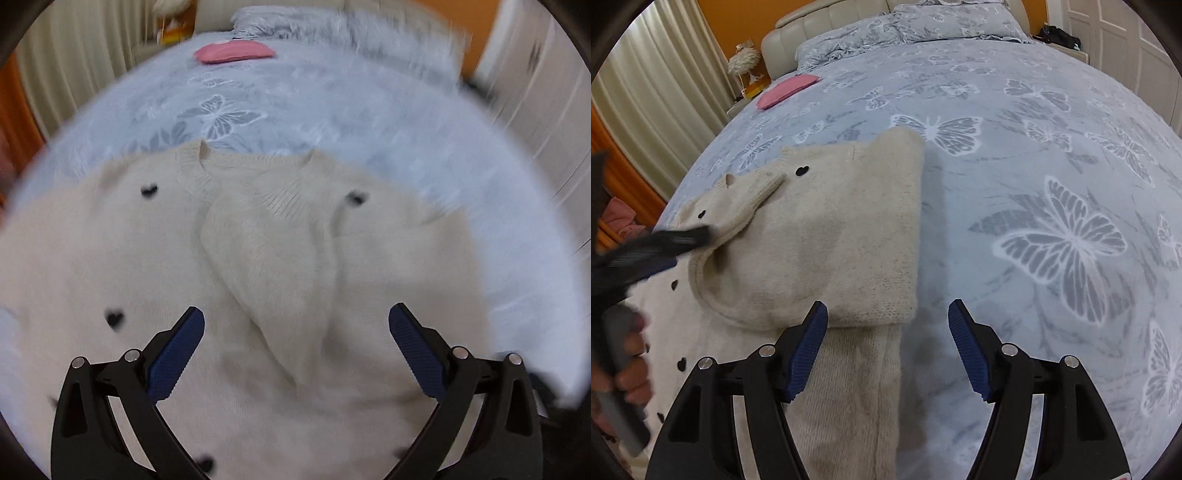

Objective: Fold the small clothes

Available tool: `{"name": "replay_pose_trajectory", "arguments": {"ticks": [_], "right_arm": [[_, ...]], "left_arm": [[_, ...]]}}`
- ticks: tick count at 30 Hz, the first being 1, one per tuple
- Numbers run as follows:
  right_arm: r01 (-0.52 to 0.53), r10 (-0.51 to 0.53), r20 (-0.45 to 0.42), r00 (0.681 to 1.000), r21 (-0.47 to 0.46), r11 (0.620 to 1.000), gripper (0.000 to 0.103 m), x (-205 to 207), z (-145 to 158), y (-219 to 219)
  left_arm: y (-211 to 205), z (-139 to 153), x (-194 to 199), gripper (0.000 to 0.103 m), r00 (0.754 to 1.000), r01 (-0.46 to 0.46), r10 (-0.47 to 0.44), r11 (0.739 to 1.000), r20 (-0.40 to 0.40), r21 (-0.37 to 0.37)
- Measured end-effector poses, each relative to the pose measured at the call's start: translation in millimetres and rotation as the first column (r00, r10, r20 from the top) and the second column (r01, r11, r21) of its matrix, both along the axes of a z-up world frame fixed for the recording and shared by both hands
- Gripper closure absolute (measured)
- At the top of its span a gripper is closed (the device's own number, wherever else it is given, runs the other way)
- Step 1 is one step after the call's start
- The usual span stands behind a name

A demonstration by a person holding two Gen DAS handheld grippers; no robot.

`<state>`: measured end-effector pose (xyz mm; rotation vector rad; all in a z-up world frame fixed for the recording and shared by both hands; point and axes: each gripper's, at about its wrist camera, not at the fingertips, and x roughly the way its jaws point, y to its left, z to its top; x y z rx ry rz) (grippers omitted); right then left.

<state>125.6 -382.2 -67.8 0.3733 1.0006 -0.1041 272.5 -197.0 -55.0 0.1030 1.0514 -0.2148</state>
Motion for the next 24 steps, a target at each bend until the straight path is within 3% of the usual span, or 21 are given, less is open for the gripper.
{"name": "replay_pose_trajectory", "arguments": {"ticks": [1,2,3,4,6,8,10,14,15,16,18,19,20,21,22,24], "right_arm": [[-0.001,0.001,0.002,1.000,-0.005,1.000,0.036,0.3,0.0,1.3],[-0.006,0.006,0.004,1.000,-0.007,1.000,0.036,-0.3,0.2,3.3],[-0.009,0.009,0.004,1.000,-0.008,1.000,0.036,-1.0,0.4,1.3],[-0.015,0.015,0.006,1.000,-0.011,1.000,0.036,-2.8,1.0,2.2],[-0.022,0.022,0.012,1.000,-0.011,1.000,0.036,-7.1,-1.9,-5.2],[-0.032,0.032,0.014,0.999,-0.005,0.999,0.036,-8.2,-4.7,-7.1],[-0.036,0.036,0.008,0.999,-0.010,0.999,0.036,-7.3,-8.7,-5.9],[-0.038,0.038,-0.006,0.999,0.010,0.999,0.036,2.3,-19.0,-0.8],[-0.036,0.037,-0.005,0.999,0.013,0.999,0.036,5.2,-20.2,0.0],[-0.033,0.033,-0.005,0.999,0.015,0.999,0.036,10.4,-21.5,1.6],[-0.030,0.030,-0.001,1.000,0.024,0.999,0.036,19.1,-23.2,3.1],[-0.033,0.033,0.004,0.999,0.034,0.999,0.036,24.8,-24.7,3.8],[-0.038,0.037,0.003,0.999,0.045,0.998,0.044,29.8,-26.2,4.0],[-0.043,0.043,0.005,0.999,0.058,0.997,0.061,34.6,-26.8,4.0],[-0.045,0.045,-0.003,0.999,0.063,0.997,0.093,40.2,-25.7,2.7],[0.021,-0.026,0.054,0.998,0.094,0.995,0.094,37.4,-10.9,-12.3]], "left_arm": [[-7.3,-11.8,8.0,0.018,1.000,-0.021,0.021,0.999,-0.002,0.044],[-5.9,-19.4,14.9,0.034,0.999,-0.031,0.031,0.999,-0.027,0.023],[0.3,-25.7,22.0,0.063,0.997,-0.039,0.036,0.999,-0.069,-0.030],[13.4,-27.9,29.1,0.075,0.993,-0.079,0.071,0.993,-0.095,-0.092],[48.6,-17.2,34.0,0.088,0.989,-0.137,0.119,0.954,-0.083,-0.265],[94.2,-5.7,32.0,0.088,0.977,-0.209,0.207,0.907,-0.044,-0.365],[131.3,-9.4,29.2,0.086,0.956,-0.281,0.291,0.888,-0.029,-0.364],[162.2,-41.6,24.7,0.079,0.938,-0.347,0.320,0.857,-0.136,-0.380],[163.0,-41.2,21.8,0.069,0.940,-0.342,0.318,0.851,-0.128,-0.399],[160.0,-39.2,19.6,0.049,0.944,-0.329,0.314,0.850,-0.105,-0.411],[152.5,-36.7,20.9,0.032,0.947,-0.315,0.308,0.854,-0.085,-0.414],[146.8,-37.9,25.2,0.031,0.946,-0.318,0.313,0.859,-0.080,-0.402],[143.9,-39.3,29.0,0.032,0.944,-0.325,0.322,0.861,-0.075,-0.391],[143.0,-41.3,32.1,0.038,0.939,-0.339,0.337,0.861,-0.073,-0.380],[140.2,-42.3,32.2,0.057,0.936,-0.346,0.344,0.860,-0.075,-0.375],[143.8,-40.6,34.3,0.081,0.935,-0.350,0.346,0.859,-0.079,-0.375]]}}
